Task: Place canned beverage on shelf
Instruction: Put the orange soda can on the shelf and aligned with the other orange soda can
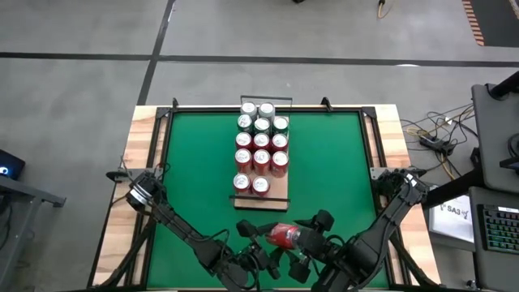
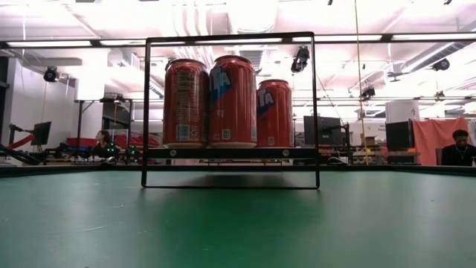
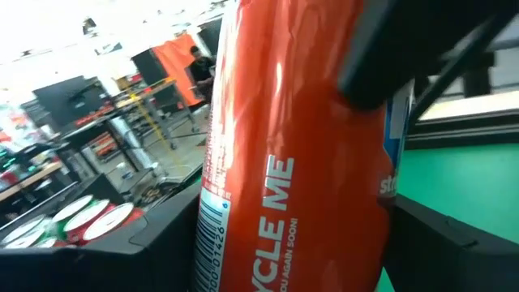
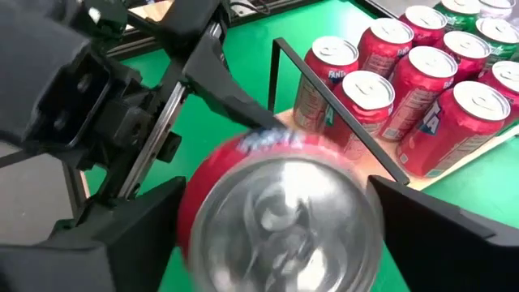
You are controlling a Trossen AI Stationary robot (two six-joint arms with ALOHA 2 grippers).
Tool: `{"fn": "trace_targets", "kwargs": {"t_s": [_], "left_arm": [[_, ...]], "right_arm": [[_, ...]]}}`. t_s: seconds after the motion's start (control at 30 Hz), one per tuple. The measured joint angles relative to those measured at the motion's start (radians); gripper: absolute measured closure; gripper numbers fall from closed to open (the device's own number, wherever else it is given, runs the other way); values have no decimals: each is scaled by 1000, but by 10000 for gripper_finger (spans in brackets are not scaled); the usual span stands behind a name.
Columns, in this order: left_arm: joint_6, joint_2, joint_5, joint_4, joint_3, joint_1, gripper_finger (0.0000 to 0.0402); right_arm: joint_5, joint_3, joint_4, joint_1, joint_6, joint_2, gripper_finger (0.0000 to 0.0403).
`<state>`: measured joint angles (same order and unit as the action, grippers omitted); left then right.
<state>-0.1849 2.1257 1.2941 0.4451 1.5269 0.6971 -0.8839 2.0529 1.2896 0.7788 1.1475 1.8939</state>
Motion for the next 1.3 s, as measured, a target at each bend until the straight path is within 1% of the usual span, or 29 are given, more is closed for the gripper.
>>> {"fn": "trace_targets", "kwargs": {"t_s": [0.07,0.17,0.23,0.3,0.4,0.53,0.63,0.73,0.8,0.87,0.97,1.13,1.3], "left_arm": [[-16,-8,-35,-2,0,1,117],[-37,-33,-59,-15,-1,4,117],[-41,-60,-67,-53,-1,7,117],[-26,-88,-96,-106,-1,10,117],[17,-128,-199,-196,-3,14,117],[83,-182,-408,-320,-5,15,117],[104,-210,-522,-342,-5,15,117],[85,-219,-633,-319,-5,17,117],[79,-219,-700,-298,-5,17,117],[79,-219,-751,-264,-5,18,117],[69,-215,-795,-220,-5,18,117],[62,-207,-814,-205,-5,16,117],[59,-207,-814,-200,-5,15,117]], "right_arm": [[1,4,1,0,-9,-3,18],[9,34,0,1,-58,-7,11],[8,69,2,8,-119,-9,9],[9,112,6,19,-190,-9,8],[13,178,13,47,-332,-13,7],[20,263,17,86,-498,-18,6],[42,297,17,116,-626,-19,6],[84,297,19,159,-754,-23,5],[99,288,15,184,-805,-22,5],[97,275,9,200,-815,-17,5],[96,231,-10,209,-815,-10,5],[96,112,-138,208,-831,-8,5],[98,14,-362,189,-956,-8,5]]}}
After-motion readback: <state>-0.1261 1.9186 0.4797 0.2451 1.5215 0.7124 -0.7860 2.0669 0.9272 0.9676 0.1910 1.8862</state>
